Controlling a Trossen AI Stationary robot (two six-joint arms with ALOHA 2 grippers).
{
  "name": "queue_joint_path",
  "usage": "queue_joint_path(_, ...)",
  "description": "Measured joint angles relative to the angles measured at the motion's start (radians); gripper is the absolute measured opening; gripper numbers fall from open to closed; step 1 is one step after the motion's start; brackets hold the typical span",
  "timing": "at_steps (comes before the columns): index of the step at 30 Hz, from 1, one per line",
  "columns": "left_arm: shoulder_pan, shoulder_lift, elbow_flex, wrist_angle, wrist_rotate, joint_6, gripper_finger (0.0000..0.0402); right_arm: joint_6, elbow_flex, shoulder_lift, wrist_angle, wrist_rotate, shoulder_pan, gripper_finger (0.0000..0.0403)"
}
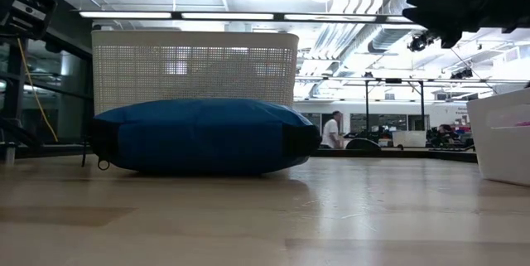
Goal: Pick & Place Medicine items
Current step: Return to Home Position
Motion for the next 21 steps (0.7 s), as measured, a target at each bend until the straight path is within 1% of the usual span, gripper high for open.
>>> queue_joint_path(10,0.000,0.000,0.000,0.000,0.000,0.000,0.0202,0.001,-0.023,-0.095,-0.001,-0.001,0.001,0.0158)
queue_joint_path(17,0.000,0.000,0.000,0.000,0.000,0.000,0.0202,0.000,-0.023,-0.125,-0.002,-0.047,0.001,0.0158)
queue_joint_path(21,0.000,0.000,0.000,0.000,0.000,0.000,0.0202,0.000,-0.023,-0.141,-0.011,-0.047,0.001,0.0158)
